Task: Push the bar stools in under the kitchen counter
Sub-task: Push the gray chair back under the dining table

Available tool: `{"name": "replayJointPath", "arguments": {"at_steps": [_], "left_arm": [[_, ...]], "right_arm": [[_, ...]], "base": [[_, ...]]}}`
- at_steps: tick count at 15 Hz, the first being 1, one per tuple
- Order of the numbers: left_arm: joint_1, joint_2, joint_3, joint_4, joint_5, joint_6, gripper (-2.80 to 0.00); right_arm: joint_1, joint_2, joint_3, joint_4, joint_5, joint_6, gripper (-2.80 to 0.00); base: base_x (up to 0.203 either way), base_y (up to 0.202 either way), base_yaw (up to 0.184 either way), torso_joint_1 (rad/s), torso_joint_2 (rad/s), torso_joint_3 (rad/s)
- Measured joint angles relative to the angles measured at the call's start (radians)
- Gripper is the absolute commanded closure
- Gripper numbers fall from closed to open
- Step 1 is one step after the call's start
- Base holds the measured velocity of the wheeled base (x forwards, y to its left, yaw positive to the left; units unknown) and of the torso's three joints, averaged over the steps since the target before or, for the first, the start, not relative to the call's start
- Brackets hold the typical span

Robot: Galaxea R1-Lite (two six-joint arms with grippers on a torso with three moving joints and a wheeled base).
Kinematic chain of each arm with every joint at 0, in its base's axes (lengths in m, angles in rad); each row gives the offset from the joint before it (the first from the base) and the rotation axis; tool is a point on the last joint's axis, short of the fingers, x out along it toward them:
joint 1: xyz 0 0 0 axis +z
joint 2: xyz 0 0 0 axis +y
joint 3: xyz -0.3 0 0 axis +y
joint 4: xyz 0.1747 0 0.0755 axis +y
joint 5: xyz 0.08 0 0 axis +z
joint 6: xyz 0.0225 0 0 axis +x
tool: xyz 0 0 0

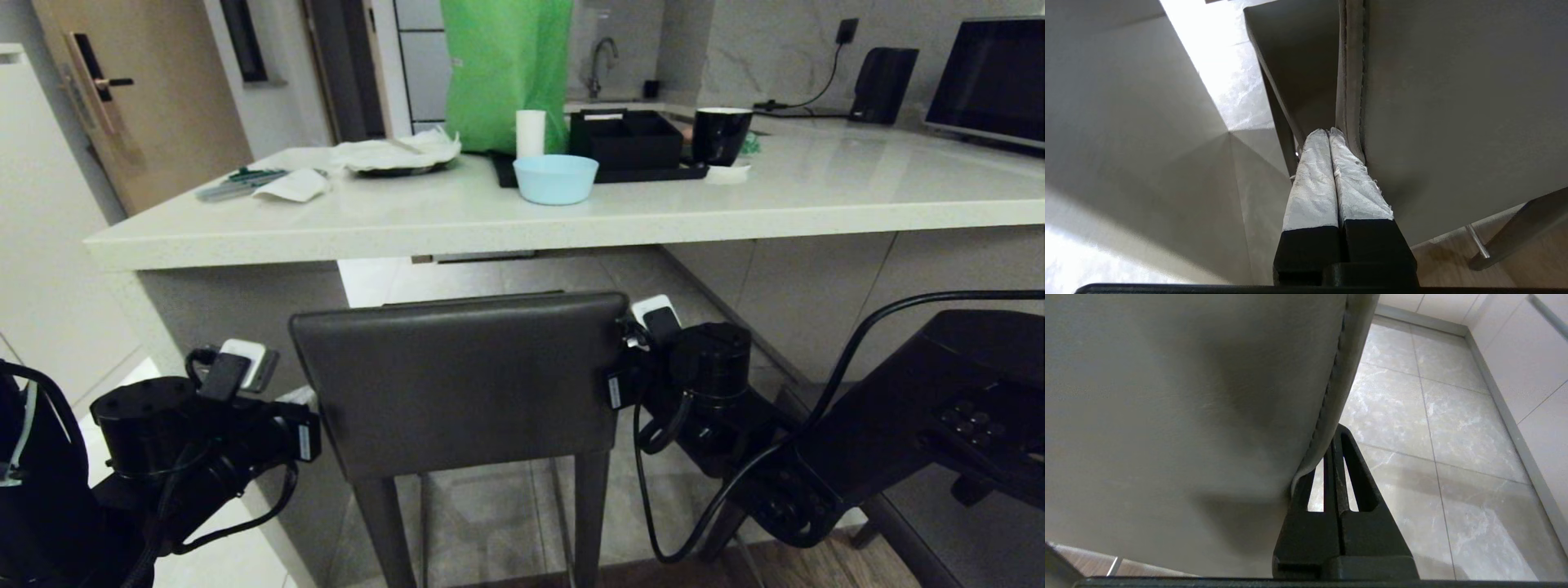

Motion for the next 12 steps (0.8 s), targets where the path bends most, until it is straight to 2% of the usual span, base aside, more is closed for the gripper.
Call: {"name": "replayJointPath", "arguments": {"at_steps": [3,8,10,12], "left_arm": [[-0.005,-0.001,-0.001,0.002,0.006,0.03,0.0],[0.011,-0.045,0.01,0.006,0.027,0.025,0.0],[0.059,-0.092,0.033,-0.012,0.031,0.011,0.0],[0.135,-0.119,0.064,-0.033,-0.009,0.008,0.0]], "right_arm": [[0.0,0.002,0.003,-0.002,-0.001,0.0,0.0],[0.0,-0.027,0.03,0.003,0.005,0.001,0.0],[0.004,-0.062,0.078,0.007,0.016,0.002,0.0],[-0.043,-0.097,0.109,0.012,0.031,0.002,0.0]], "base": [[0.0,0.0,0.0,0.0,0.0,0.0],[0.0,0.0,0.0,0.0,0.0,0.0],[0.0,0.0,0.0,0.0,0.0,0.0],[0.0,0.0,0.0,0.0,0.0,0.0]]}}
